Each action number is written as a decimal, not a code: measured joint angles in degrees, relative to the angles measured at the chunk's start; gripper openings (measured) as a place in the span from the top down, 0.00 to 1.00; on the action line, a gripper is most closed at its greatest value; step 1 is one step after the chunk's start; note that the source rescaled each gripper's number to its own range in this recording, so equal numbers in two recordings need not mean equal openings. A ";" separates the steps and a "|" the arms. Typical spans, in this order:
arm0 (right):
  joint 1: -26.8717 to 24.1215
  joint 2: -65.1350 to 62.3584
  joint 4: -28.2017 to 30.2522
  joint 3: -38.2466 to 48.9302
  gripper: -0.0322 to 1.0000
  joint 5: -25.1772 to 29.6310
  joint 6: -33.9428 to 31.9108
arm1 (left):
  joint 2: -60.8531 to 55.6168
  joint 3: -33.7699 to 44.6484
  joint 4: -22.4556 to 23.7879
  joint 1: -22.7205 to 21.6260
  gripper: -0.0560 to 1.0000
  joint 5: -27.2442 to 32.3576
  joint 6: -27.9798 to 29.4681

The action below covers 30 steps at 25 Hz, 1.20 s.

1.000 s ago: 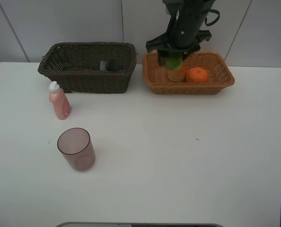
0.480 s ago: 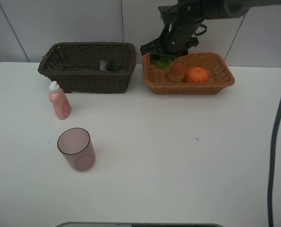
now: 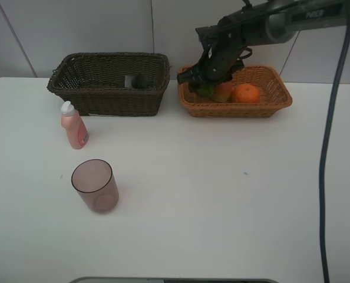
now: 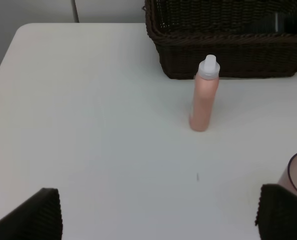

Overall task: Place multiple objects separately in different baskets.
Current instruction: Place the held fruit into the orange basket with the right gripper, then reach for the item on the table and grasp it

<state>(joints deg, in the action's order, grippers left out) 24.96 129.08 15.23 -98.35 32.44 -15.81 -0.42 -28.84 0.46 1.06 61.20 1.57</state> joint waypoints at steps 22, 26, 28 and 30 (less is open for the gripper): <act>0.00 -8.71 -0.97 3.56 0.00 6.36 -1.44 | 0.00 0.00 0.00 0.00 0.00 0.00 0.00; -2.56 -16.39 -5.07 12.19 0.00 7.36 -1.44 | 0.00 0.00 0.00 0.00 0.00 0.00 0.00; -5.28 -20.74 -5.41 16.92 0.00 8.66 -1.38 | 0.00 0.00 0.00 0.00 0.00 0.00 0.00; -8.12 -26.02 -5.58 21.85 0.00 10.39 -0.42 | 0.00 0.00 0.00 0.00 0.00 0.00 0.00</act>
<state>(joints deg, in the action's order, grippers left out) 16.83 103.06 9.65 -76.50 42.82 -16.24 -0.42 -28.84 0.46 1.06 61.20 1.57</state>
